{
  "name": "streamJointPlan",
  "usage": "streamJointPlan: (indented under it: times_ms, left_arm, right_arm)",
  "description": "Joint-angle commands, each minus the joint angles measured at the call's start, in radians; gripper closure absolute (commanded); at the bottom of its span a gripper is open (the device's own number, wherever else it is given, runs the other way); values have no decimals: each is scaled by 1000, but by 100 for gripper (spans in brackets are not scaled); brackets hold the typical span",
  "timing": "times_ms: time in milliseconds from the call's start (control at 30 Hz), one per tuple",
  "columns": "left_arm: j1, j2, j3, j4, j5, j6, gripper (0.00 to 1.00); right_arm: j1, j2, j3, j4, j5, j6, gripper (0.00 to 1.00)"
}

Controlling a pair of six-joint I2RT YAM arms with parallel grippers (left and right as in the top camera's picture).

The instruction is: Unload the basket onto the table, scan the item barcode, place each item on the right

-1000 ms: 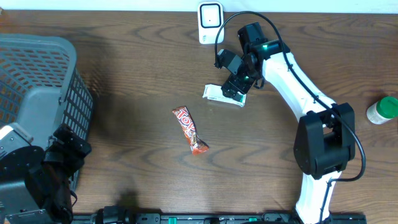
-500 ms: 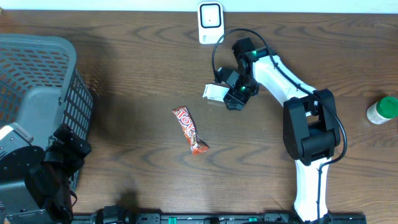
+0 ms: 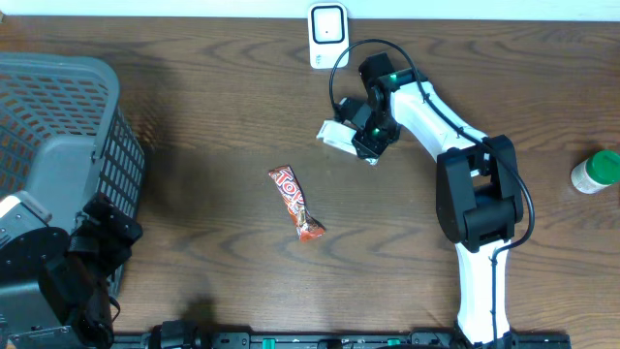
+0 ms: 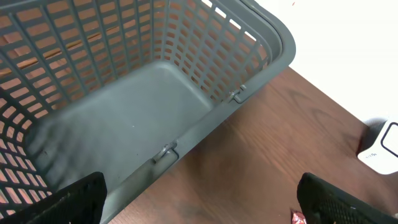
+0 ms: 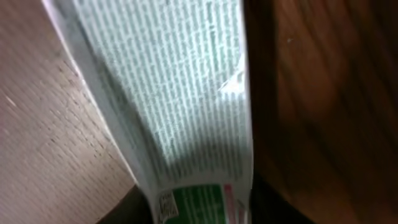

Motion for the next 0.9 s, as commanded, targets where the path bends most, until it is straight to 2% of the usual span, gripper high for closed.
streamJointPlan:
  times_ms: [0,267,367,500,667,867]
  left_arm:
    - [5,-1,2,-3,-14,5,2]
    - [5,-1,2,-3,-14,5,2]
    - [5,-1,2,-3,-14,5,2]
    - [5,-1,2,-3,-14,5,2]
    - [5,-1,2,-3,-13,5,2]
    - [5,-1,2,-3,-14,5,2]
  right_arm:
    - [19,156,-74,3,-41,26,69]
    - [18,144,16,-124,-289,29,68]
    - [18,143,132,-266,-397,21,68]
    - [18,143,270,-448,-568,-81,67]
    - [18,143,395,-586,-709,-94,69]
    - [18,143,441,-701,-880,-98,69]
